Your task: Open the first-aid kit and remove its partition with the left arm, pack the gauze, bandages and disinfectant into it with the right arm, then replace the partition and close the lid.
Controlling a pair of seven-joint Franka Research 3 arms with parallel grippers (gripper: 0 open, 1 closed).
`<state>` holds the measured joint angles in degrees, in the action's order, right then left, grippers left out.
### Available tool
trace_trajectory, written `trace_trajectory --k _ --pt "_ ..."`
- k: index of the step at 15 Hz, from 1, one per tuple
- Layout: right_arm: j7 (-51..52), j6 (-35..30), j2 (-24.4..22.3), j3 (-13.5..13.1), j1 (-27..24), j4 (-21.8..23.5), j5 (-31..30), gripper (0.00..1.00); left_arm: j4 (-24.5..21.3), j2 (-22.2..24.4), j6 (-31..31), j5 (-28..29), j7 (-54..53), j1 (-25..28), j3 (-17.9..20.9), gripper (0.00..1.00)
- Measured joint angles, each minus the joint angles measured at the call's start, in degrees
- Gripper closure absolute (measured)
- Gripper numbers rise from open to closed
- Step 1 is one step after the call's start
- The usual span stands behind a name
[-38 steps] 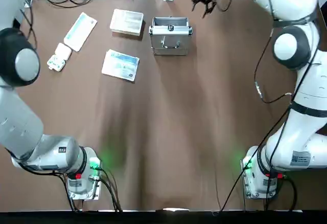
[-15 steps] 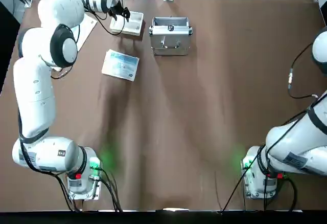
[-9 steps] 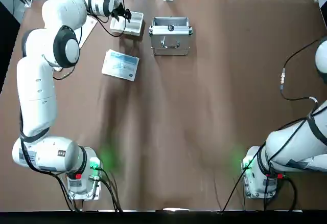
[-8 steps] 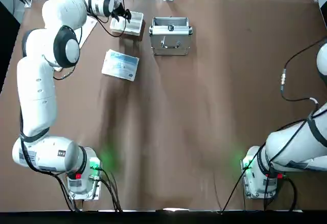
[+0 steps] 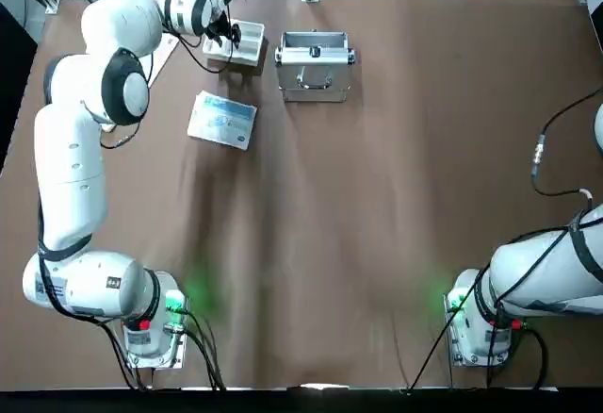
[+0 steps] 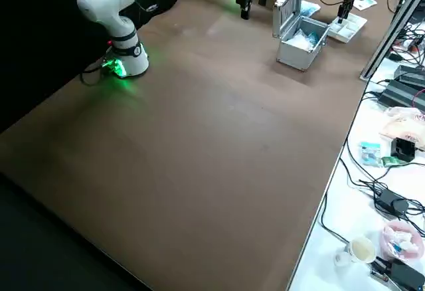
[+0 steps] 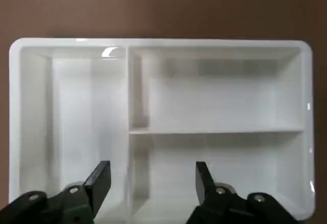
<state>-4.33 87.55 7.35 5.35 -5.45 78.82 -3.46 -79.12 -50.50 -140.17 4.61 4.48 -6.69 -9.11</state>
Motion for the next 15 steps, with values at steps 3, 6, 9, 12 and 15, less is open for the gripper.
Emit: trace_trajectory --k 3,6,9,12,15 --pt "0.00 0.02 0.00 -0.41 -0.05 0.11 0.11 0.01 0.04 -0.54 -0.10 0.00 -0.96 0.02 0.57 0.32" --pt "0.32 -0.27 0.00 -0.74 -0.04 0.18 0.73 0.01 0.18 -0.69 -0.36 0.01 -1.28 0.02 0.88 0.35" --pt "0.30 -0.30 0.00 -0.61 0.15 0.19 0.85 0.01 0.35 -0.69 -0.37 0.01 -1.34 0.02 0.97 0.43" --pt "0.31 -0.46 0.00 -1.08 -0.62 0.45 1.19 0.01 0.42 -0.69 -0.37 0.02 -1.34 0.01 0.98 0.58" --pt "0.31 -0.46 0.00 -1.14 -1.08 0.46 2.68 0.01 0.42 -0.69 -0.37 0.02 -1.34 0.01 0.98 0.61"
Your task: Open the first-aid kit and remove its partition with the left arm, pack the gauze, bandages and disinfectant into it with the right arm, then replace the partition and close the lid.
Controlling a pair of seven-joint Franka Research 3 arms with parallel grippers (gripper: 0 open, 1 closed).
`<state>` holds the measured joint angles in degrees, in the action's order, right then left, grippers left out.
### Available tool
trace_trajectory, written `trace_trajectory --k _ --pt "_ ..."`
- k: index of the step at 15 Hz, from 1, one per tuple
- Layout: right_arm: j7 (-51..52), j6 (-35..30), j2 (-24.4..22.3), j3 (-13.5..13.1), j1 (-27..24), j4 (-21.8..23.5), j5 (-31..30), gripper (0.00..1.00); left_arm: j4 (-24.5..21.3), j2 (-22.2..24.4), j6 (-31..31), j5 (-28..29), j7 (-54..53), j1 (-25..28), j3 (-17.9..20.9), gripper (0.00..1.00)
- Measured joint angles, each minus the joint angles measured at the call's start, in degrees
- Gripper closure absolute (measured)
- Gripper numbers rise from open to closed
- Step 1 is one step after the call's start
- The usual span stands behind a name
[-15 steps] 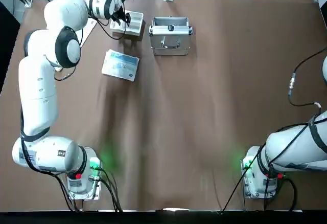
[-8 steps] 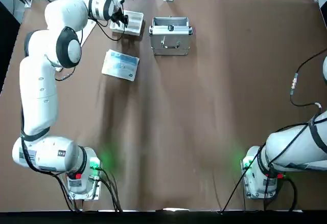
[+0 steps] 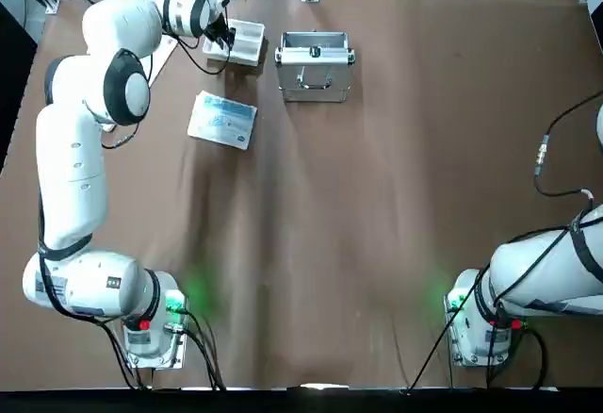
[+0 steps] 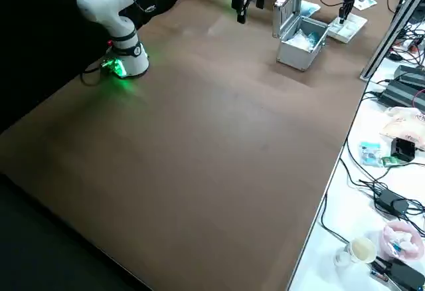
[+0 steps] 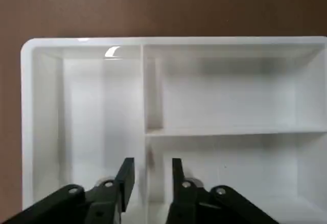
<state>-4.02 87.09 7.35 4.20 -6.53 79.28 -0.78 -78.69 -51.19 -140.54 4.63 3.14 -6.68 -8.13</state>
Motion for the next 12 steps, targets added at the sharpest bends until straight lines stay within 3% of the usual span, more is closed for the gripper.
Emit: trace_trajectory --k 2,3,5,6,8,12 --pt "0.00 0.00 0.00 -0.02 -0.31 0.04 1.75 0.01 0.02 0.00 0.00 0.01 0.00 0.00 0.00 0.73" --pt "0.00 -0.09 0.00 -0.07 -0.59 0.09 2.84 0.01 0.05 0.00 0.00 0.01 0.00 0.00 0.00 0.73" --pt "0.16 -0.35 0.00 -0.08 -1.34 0.68 3.83 0.01 0.21 0.00 0.00 0.01 0.01 0.00 0.01 0.89" --pt "0.29 -0.19 0.00 -0.09 -1.63 1.16 4.00 0.01 0.29 0.00 0.00 0.01 0.04 0.00 0.01 0.89" --pt "0.36 0.12 0.01 -0.11 -1.99 1.63 4.05 0.01 0.48 0.01 0.01 0.04 0.13 0.00 0.02 0.98" --pt "1.19 0.15 -0.15 -0.12 -2.71 1.63 4.07 0.01 0.74 0.07 0.04 0.04 0.21 0.10 0.05 0.97"
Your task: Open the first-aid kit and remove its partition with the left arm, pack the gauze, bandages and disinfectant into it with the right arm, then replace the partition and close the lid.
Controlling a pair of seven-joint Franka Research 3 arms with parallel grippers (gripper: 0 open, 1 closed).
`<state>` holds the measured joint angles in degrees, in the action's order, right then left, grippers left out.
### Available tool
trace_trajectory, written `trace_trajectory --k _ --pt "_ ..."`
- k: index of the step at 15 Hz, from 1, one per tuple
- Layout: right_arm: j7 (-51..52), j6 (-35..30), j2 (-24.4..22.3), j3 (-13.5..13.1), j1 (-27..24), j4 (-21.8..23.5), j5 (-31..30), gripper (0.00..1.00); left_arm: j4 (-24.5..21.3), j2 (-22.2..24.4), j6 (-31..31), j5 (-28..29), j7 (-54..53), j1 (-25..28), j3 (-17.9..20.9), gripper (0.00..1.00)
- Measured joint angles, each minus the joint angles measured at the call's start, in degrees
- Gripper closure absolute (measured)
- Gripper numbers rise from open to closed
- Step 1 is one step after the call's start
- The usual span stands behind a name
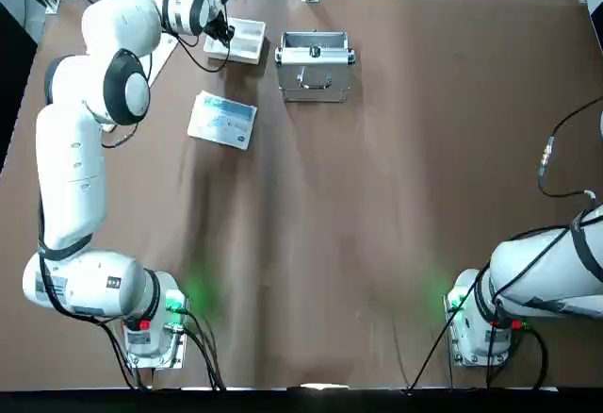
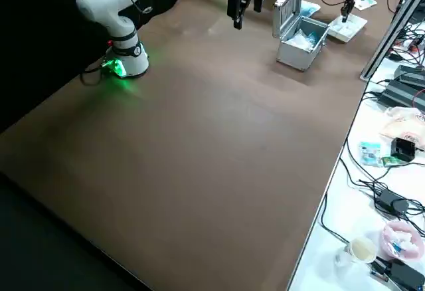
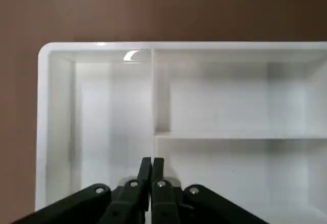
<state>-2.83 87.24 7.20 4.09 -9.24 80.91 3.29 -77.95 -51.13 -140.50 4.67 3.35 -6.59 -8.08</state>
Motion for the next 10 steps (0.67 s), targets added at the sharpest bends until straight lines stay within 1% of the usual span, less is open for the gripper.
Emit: trace_trajectory --k 2,4,7,8,10 --pt "0.44 -0.01 -0.06 0.00 -0.33 0.07 0.04 0.01 0.36 0.44 0.54 0.00 0.01 0.30 0.02 0.97" --pt "1.01 -0.01 -0.08 0.05 -0.37 0.29 0.12 0.01 0.89 1.84 3.44 0.00 0.01 0.64 0.03 0.97" --pt "1.16 0.00 -0.42 0.12 -0.37 0.74 0.16 0.01 1.11 5.07 8.42 0.00 0.91 0.48 0.02 0.97" --pt "1.21 0.00 -0.77 0.11 -0.37 0.93 0.17 0.01 1.19 7.40 11.39 0.00 3.06 0.06 -0.09 0.97" --pt "1.26 0.00 -0.92 0.12 -0.37 1.35 0.18 0.01 1.24 9.94 15.05 0.00 5.33 -0.65 -0.37 0.97"
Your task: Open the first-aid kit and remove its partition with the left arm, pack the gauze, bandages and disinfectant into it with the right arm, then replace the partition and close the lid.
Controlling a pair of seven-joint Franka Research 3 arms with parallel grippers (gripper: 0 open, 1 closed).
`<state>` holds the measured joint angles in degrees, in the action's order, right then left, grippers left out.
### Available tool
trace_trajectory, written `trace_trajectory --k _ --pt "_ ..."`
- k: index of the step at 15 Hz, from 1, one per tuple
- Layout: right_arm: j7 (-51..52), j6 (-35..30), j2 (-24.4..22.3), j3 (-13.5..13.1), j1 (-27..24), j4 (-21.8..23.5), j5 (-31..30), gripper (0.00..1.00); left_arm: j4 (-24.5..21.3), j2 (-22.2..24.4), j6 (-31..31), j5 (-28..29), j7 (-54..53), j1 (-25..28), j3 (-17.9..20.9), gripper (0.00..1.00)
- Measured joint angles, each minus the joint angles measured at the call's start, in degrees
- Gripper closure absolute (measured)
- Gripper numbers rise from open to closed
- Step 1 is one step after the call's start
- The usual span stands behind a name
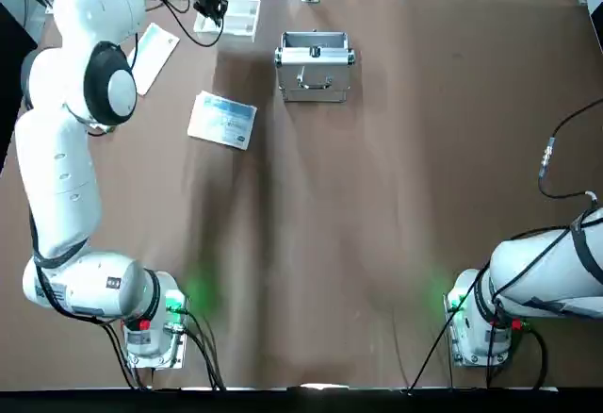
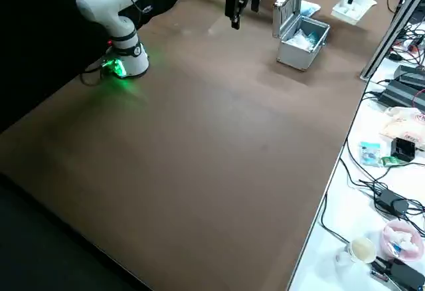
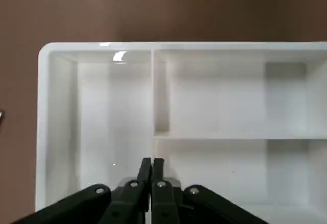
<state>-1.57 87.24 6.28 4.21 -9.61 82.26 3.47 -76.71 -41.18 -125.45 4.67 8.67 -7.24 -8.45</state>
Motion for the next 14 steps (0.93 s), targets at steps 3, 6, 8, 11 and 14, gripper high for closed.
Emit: trace_trajectory --k 3,6,8,11,14 --pt "0.01 0.02 0.00 -0.02 -0.01 0.29 0.00 0.01 0.01 3.65 3.18 0.00 4.75 -1.99 -0.20 0.97" --pt "0.02 0.07 -0.02 -0.02 -0.01 0.34 0.00 0.01 -0.02 5.80 3.88 0.00 10.20 -4.86 -0.31 0.97" --pt "0.02 0.10 -0.11 -0.02 -0.01 0.34 0.00 0.01 -0.02 6.61 3.90 0.00 12.84 -6.86 -0.37 0.97" --pt "0.02 0.27 -0.13 -0.05 -0.04 0.39 0.00 0.01 -0.02 7.44 4.48 0.00 16.37 -9.42 -0.39 0.97" --pt "0.05 0.39 -0.13 -0.02 -0.03 0.50 0.00 0.01 -0.02 7.73 5.32 0.00 20.48 -12.15 -0.39 0.97"
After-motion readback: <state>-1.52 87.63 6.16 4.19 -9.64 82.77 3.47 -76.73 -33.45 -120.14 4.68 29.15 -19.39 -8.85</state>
